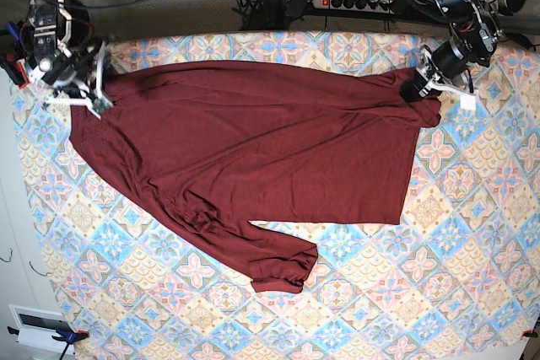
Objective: Layout the t-shirt on the table in an organized manner, then fold the t-shirt properly
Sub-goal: 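Regrasp the collar corner with the right gripper and pull it outward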
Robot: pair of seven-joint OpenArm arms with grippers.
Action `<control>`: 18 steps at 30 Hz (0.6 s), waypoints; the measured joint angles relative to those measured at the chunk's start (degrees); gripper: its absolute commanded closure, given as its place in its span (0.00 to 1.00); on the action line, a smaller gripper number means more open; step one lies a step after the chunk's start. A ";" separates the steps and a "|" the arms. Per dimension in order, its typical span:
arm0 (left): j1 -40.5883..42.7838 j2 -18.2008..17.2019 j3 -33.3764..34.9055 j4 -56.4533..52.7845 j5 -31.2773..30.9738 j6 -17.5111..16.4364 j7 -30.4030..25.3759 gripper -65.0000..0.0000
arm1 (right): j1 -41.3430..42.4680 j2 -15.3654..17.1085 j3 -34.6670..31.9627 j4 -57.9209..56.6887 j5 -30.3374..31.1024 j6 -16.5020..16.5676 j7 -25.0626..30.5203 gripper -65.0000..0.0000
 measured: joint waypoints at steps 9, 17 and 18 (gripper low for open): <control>0.02 0.09 0.00 0.00 0.11 0.02 -0.13 1.00 | 6.95 -0.02 -3.67 -10.93 0.02 0.15 0.39 0.93; 0.02 0.17 0.00 0.00 0.11 0.02 -0.13 1.00 | 9.94 0.04 -3.26 -17.33 0.42 -0.07 8.17 0.92; 0.00 0.17 0.00 0.00 0.09 0.00 -0.15 1.00 | 10.05 0.20 -3.04 -18.10 0.52 0.02 8.55 0.92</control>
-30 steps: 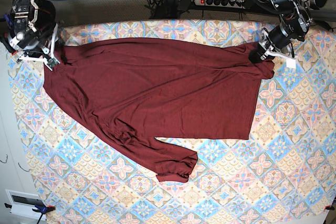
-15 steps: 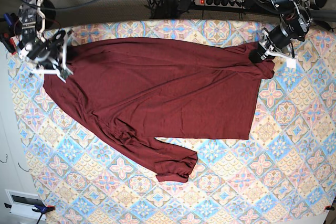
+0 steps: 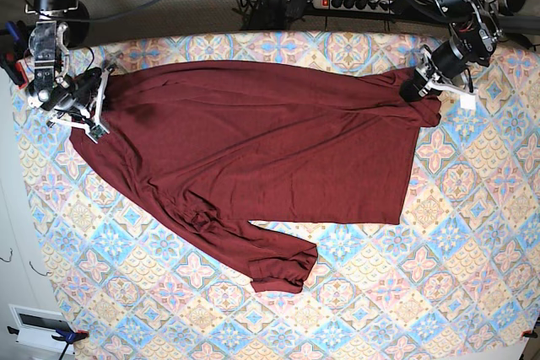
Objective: Layout the t-shirt on the table in an organized manner, then fold the t-shirt properly
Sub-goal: 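Regrasp the collar corner with the right gripper and pull it outward, then lay the shoulder edge flat and open both grippers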
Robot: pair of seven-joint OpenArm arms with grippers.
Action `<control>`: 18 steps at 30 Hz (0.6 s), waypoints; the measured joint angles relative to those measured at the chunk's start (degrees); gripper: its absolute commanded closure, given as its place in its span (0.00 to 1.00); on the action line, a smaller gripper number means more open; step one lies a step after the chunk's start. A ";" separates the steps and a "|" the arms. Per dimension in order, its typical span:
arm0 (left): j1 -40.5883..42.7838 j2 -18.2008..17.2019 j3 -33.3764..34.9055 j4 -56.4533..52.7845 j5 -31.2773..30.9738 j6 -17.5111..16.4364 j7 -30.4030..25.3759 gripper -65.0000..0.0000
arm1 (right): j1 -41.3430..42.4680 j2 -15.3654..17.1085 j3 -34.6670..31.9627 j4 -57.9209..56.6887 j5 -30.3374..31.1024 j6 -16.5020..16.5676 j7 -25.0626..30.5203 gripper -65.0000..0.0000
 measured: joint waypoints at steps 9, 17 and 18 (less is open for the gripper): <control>-0.07 -0.02 2.51 0.00 0.20 0.02 -0.20 1.00 | 0.68 0.72 0.50 -5.64 1.68 0.39 5.44 0.92; -1.09 -0.17 2.45 0.02 0.00 0.00 1.01 1.00 | 5.14 0.04 0.17 -7.17 -3.93 0.98 5.38 0.92; -1.07 -0.15 2.40 0.02 0.15 0.02 1.90 1.00 | 5.33 -0.15 0.20 -7.28 -5.46 0.11 5.68 0.92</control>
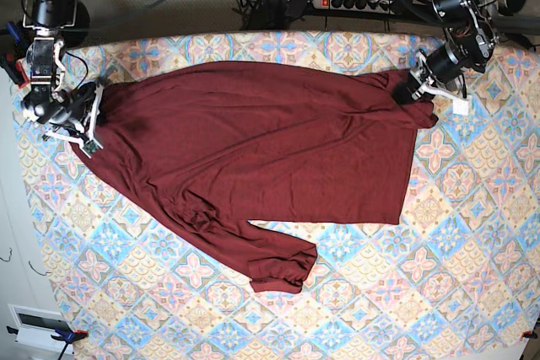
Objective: Layout the t-shirt on the table in an organized manner, then fold the t-shirt properly
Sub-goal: 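Lay the shoulder edge flat and open both grippers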
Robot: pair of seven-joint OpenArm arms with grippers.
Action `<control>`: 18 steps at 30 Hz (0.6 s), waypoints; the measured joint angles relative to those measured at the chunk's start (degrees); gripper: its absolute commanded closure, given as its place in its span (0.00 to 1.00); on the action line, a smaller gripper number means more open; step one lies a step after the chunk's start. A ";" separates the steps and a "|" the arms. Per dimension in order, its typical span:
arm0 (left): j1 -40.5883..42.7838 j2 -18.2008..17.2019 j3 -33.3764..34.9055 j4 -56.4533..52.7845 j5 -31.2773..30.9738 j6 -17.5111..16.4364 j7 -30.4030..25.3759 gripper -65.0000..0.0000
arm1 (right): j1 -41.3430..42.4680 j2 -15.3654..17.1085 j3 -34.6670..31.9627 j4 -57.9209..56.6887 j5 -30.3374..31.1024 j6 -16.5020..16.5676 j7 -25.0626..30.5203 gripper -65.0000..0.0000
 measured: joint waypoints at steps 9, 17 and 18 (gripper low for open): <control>0.00 -0.15 -0.15 -0.02 -0.20 -0.02 0.48 1.00 | -0.81 -0.24 4.85 -0.28 -3.78 0.24 -0.33 0.92; 0.02 -0.24 -0.17 -0.02 -0.33 -0.02 0.15 1.00 | -5.62 -0.35 15.43 4.98 0.15 0.02 -1.99 0.92; 0.00 -0.28 -0.17 -0.02 -0.33 0.00 0.11 1.00 | -6.40 -0.37 16.87 5.84 1.29 0.02 -2.01 0.92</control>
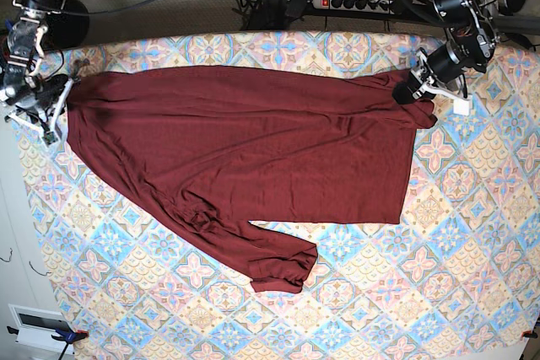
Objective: Layout the t-shirt on the table in an organized manner, then fold the t-shirt properly
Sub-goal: 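Lay the shoulder edge flat and open both grippers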
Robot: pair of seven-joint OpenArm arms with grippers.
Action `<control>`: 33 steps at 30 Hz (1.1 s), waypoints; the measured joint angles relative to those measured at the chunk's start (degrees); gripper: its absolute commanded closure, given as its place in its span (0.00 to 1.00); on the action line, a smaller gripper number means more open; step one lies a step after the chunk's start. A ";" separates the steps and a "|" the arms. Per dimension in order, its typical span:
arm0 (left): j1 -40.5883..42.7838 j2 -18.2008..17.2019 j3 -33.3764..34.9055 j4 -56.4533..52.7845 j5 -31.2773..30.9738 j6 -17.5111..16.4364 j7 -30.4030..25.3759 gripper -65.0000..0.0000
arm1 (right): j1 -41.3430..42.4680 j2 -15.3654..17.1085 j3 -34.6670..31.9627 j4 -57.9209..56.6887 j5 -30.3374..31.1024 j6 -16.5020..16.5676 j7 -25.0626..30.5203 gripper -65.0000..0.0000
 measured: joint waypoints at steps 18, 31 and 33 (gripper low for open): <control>0.02 0.11 0.02 0.00 0.02 -0.02 -0.02 1.00 | -6.47 -0.35 12.52 5.44 22.14 -0.39 -15.72 0.60; 0.02 0.09 0.17 0.00 0.00 -0.02 0.00 1.00 | -6.43 -2.36 12.50 -4.42 32.61 -0.39 -18.71 0.60; 0.02 0.09 0.17 0.00 0.02 -0.02 -0.02 1.00 | -6.29 -2.32 12.52 -6.21 32.50 -0.42 -18.64 0.60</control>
